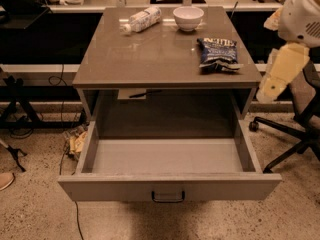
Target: Place blue chip bag into top drawer
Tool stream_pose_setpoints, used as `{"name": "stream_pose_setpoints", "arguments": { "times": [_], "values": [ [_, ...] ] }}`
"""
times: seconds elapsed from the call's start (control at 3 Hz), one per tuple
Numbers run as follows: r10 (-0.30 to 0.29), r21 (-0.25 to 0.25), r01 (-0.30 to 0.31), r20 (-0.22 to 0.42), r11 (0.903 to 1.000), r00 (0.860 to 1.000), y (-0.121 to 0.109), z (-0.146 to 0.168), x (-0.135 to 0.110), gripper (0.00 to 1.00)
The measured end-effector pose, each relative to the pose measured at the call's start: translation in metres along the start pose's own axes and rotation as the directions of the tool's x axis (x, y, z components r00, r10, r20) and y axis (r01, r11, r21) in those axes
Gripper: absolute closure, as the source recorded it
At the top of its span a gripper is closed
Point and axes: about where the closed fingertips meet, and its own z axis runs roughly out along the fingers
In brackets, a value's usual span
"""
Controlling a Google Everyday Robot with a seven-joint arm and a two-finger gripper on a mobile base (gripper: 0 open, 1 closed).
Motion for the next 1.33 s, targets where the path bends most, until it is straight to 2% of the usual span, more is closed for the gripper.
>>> {"name": "stream_pose_setpoints", "arguments": {
  "times": [0.33,0.67,1.0,1.33],
  "values": [
    [0.09,0.051,-0.093,0.065,0.9944,0.994,-0.082,0.045,-0.024,0.0],
    [0.257,0.111,-0.27,0.118,0.9564,0.959,-0.165,0.1,-0.041,0.0],
    [0.417,0.187,-0.436,0.136,0.8802,0.899,-0.22,0.137,-0.034,0.0],
    [0.535,0.237,-0.556,0.151,0.7969,0.831,-0.244,0.158,-0.016,0.0]
  ]
}}
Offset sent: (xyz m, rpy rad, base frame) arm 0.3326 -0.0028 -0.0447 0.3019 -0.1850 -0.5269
